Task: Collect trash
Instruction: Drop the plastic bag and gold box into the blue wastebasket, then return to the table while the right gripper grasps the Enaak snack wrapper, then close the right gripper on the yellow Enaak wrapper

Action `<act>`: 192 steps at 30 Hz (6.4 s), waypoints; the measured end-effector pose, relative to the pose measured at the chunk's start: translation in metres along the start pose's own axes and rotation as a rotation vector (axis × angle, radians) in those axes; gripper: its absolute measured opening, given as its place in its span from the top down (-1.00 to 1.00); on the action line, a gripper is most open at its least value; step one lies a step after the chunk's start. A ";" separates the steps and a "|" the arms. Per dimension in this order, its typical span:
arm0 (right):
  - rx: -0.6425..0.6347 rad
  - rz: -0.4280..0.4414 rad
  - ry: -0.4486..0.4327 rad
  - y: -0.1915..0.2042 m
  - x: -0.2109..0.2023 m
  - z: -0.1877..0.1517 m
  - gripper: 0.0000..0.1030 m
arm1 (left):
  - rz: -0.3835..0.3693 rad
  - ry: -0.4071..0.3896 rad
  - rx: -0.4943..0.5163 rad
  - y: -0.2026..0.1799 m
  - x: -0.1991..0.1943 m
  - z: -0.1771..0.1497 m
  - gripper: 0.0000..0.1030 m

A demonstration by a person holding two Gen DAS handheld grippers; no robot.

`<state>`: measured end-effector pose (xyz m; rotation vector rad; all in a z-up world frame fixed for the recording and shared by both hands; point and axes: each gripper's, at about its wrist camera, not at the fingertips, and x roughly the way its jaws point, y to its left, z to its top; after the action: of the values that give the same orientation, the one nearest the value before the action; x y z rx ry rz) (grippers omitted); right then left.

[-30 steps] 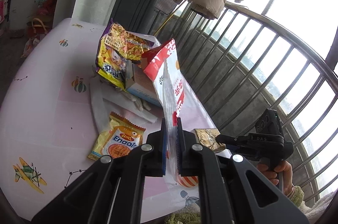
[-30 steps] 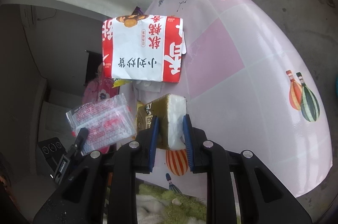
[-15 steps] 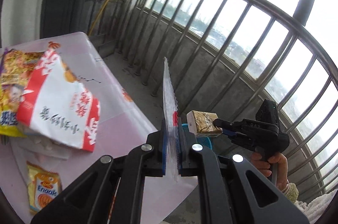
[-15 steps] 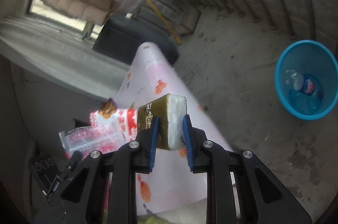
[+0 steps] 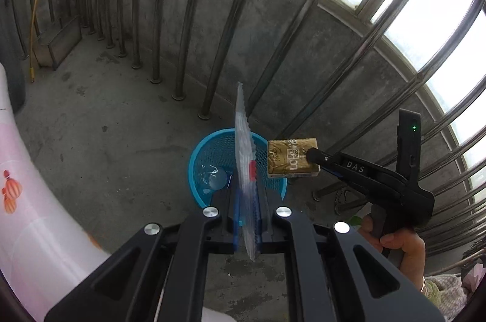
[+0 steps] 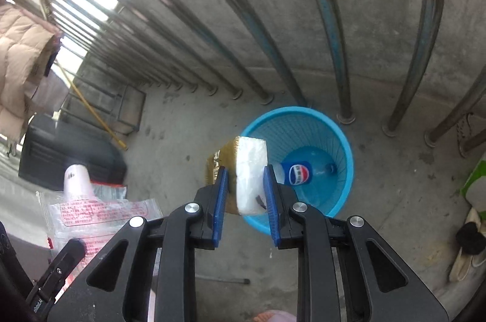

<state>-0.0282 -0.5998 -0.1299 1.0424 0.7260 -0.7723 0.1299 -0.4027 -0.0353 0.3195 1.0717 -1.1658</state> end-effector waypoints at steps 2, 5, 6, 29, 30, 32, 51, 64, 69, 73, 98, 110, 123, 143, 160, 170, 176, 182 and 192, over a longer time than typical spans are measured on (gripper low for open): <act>0.021 -0.037 -0.004 -0.014 0.020 0.009 0.31 | -0.004 0.036 0.011 -0.004 0.037 0.009 0.68; 0.059 -0.125 0.013 -0.037 0.044 0.010 -0.08 | 0.018 0.093 -0.027 -0.005 0.078 0.012 0.10; 0.085 -0.132 0.019 -0.045 0.046 0.008 -0.08 | 0.016 0.093 -0.051 -0.004 0.083 0.011 0.10; -0.262 0.170 -0.059 0.054 -0.032 -0.036 -0.39 | 0.185 -0.262 -0.133 0.028 -0.138 -0.085 -0.05; -0.294 0.197 -0.042 0.065 -0.034 -0.041 -0.39 | 0.201 -0.283 -0.150 0.034 -0.153 -0.098 -0.06; -0.348 0.246 -0.013 0.086 -0.038 -0.050 -0.39 | 0.237 -0.330 -0.192 0.050 -0.183 -0.127 -0.07; -0.846 0.589 0.589 0.258 -0.039 -0.264 0.03 | 0.504 -0.536 -0.791 0.187 -0.313 -0.382 0.21; -0.857 0.561 0.890 0.278 -0.012 -0.358 0.27 | 0.439 -0.418 -0.802 0.213 -0.279 -0.394 0.90; -0.834 0.573 0.929 0.283 -0.010 -0.370 0.37 | 0.410 -0.409 -0.801 0.213 -0.274 -0.395 0.91; -0.822 0.583 0.957 0.284 -0.009 -0.374 0.44 | 0.389 -0.407 -0.802 0.212 -0.271 -0.396 0.92; -0.782 0.596 0.918 0.275 -0.007 -0.345 0.99 | 0.237 -0.417 -0.763 0.199 -0.255 -0.386 0.92; -0.632 0.665 1.002 0.279 0.011 -0.345 0.46 | 0.228 -0.417 -0.767 0.201 -0.255 -0.388 0.92; -0.584 0.684 1.046 0.271 0.012 -0.339 0.24 | 0.223 -0.418 -0.769 0.201 -0.256 -0.389 0.92; -0.609 0.647 1.050 0.265 0.012 -0.320 0.21 | 0.216 -0.422 -0.771 0.203 -0.256 -0.391 0.92; -0.667 0.608 1.036 0.278 0.010 -0.341 0.22 | 0.213 -0.425 -0.770 0.203 -0.256 -0.392 0.92; -0.845 0.515 0.894 0.282 -0.005 -0.349 0.75 | 0.196 -0.433 -0.770 0.205 -0.256 -0.395 0.92; -0.842 0.519 0.917 0.286 0.000 -0.356 0.79 | 0.191 -0.436 -0.772 0.205 -0.256 -0.395 0.92; -0.986 0.477 0.774 0.294 -0.015 -0.365 0.87 | 0.192 -0.434 -0.767 0.203 -0.256 -0.395 0.92; -1.044 0.469 0.720 0.294 -0.018 -0.374 1.00 | 0.233 -0.435 -0.734 0.197 -0.256 -0.391 0.92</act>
<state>0.1495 -0.1585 -0.1019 0.4411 1.2360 0.4411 0.0987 0.1011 -0.0822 -0.3638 0.9675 -0.5362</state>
